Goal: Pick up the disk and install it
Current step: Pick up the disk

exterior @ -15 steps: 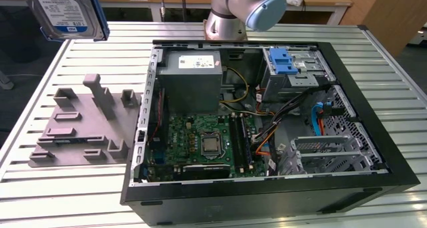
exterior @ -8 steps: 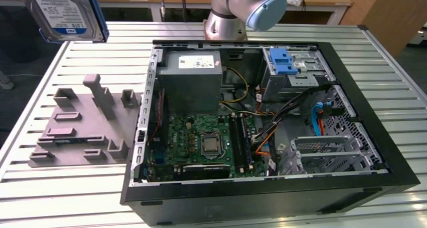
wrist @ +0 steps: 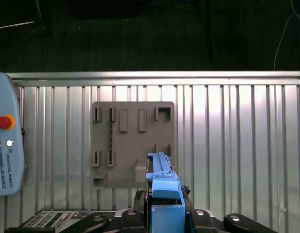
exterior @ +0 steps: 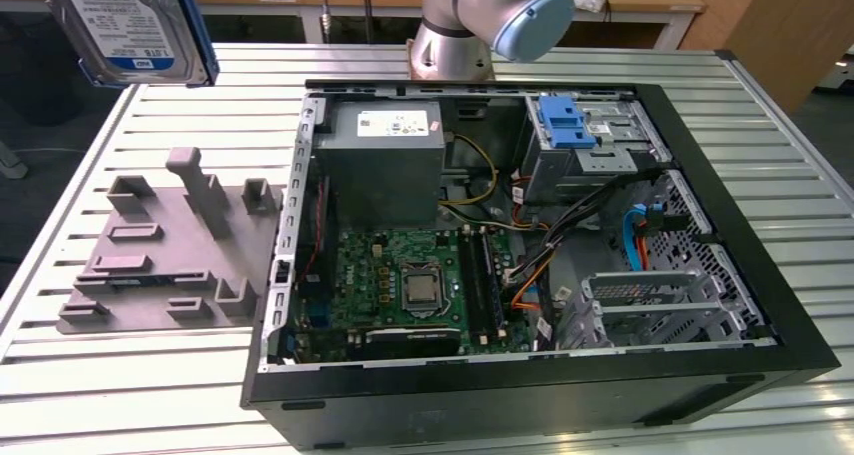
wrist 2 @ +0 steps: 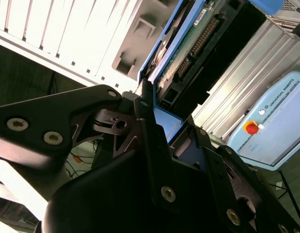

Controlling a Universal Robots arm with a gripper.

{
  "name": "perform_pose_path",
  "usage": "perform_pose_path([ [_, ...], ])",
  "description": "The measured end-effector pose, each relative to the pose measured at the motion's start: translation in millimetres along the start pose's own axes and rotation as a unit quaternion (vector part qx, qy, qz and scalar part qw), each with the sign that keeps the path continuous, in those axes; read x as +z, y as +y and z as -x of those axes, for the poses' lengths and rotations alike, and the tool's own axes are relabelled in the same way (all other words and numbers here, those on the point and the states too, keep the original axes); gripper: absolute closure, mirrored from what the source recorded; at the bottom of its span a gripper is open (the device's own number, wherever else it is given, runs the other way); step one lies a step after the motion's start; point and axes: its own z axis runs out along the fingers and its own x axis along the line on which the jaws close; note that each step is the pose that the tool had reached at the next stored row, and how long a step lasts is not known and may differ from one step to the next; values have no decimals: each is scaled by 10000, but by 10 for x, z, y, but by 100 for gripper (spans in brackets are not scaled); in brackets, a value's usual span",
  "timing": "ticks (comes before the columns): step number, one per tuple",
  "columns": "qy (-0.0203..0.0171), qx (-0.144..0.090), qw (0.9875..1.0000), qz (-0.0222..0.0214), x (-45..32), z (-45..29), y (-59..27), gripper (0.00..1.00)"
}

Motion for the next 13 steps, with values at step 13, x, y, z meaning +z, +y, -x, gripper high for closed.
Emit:
perform_pose_path([
  [13,0,0,10000,0,-2,1,-82,64],
])
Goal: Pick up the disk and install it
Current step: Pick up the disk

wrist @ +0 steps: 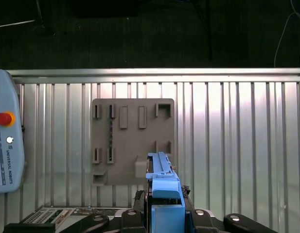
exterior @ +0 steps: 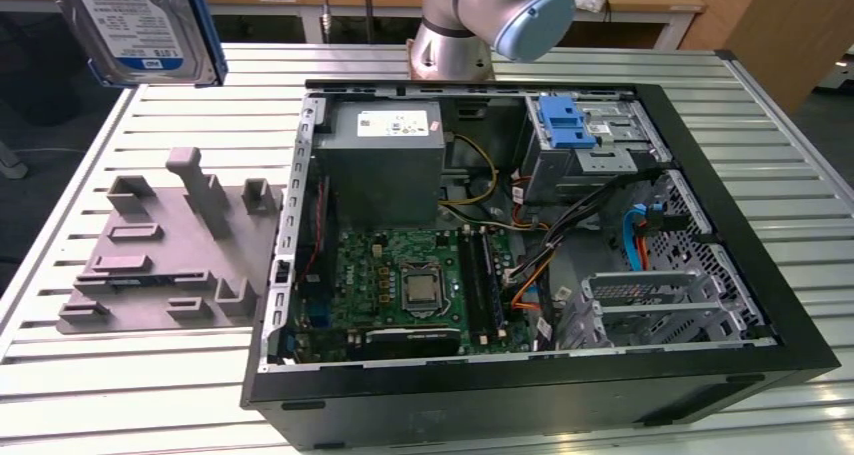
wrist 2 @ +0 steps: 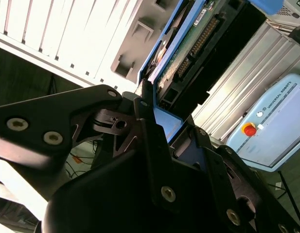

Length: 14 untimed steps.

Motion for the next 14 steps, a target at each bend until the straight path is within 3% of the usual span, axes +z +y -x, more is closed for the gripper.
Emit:
perform_pose_path([
  [14,0,0,10000,0,-1,1,-68,64],
])
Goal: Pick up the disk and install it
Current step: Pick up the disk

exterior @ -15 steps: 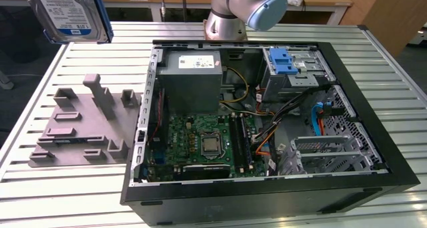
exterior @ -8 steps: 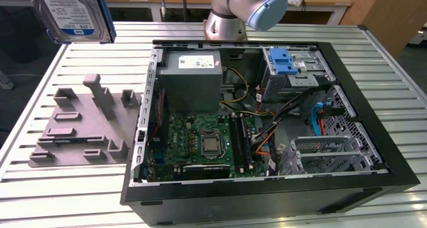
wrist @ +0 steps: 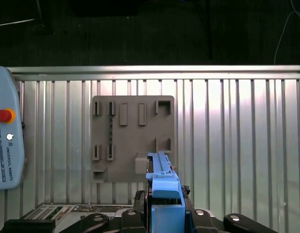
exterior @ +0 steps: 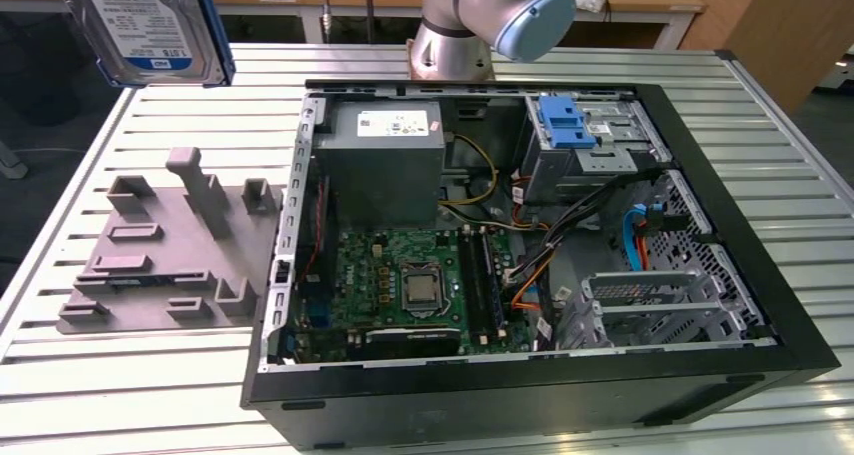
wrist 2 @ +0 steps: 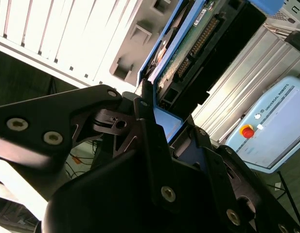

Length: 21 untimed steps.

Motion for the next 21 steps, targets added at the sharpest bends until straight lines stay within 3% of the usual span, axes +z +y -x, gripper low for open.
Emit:
perform_pose_path([
  [21,0,0,10000,0,-2,2,-84,64],
])
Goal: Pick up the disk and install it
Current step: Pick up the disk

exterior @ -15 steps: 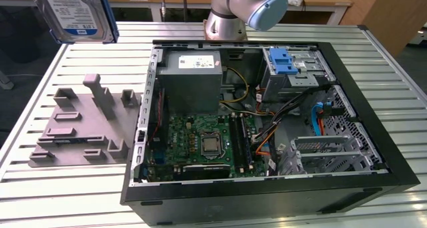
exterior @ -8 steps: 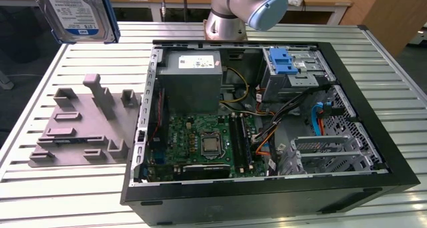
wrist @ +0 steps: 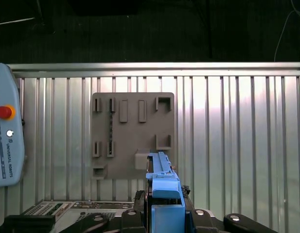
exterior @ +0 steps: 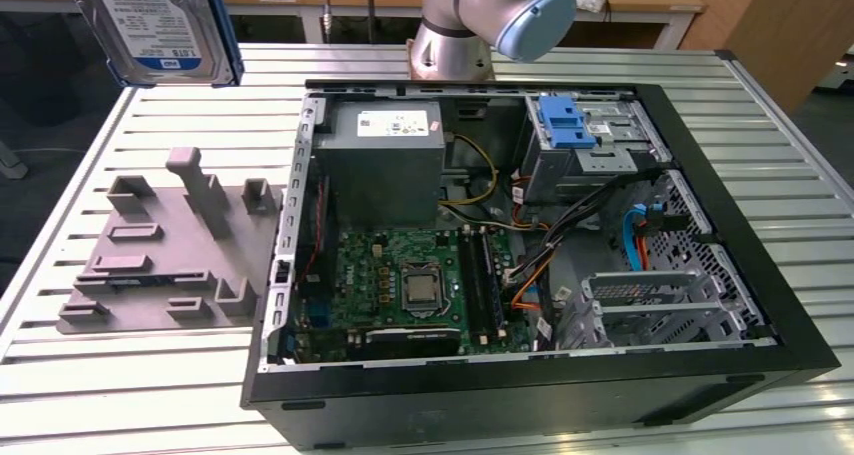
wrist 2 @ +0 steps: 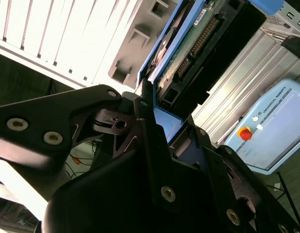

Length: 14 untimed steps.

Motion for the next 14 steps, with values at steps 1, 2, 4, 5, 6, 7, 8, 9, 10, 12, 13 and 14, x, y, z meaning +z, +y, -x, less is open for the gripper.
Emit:
perform_pose_path([
  [1,0,0,10000,0,0,0,-5,64],
  [2,0,0,10000,0,0,0,-10,64],
  [4,0,0,10000,0,-1,0,-20,64],
  [5,0,0,10000,0,-1,1,-25,64],
  [6,0,0,10000,0,-1,0,-30,64],
  [7,0,0,10000,0,-1,1,-35,64],
  [8,0,0,10000,0,-1,1,-39,64],
  [9,0,0,10000,0,-1,1,-44,64],
  [10,0,0,10000,0,-1,1,-49,64],
  [12,0,0,10000,0,-2,1,-59,64],
  [13,0,0,10000,0,-2,1,-64,64],
  [14,0,0,10000,0,-2,1,-68,64],
])
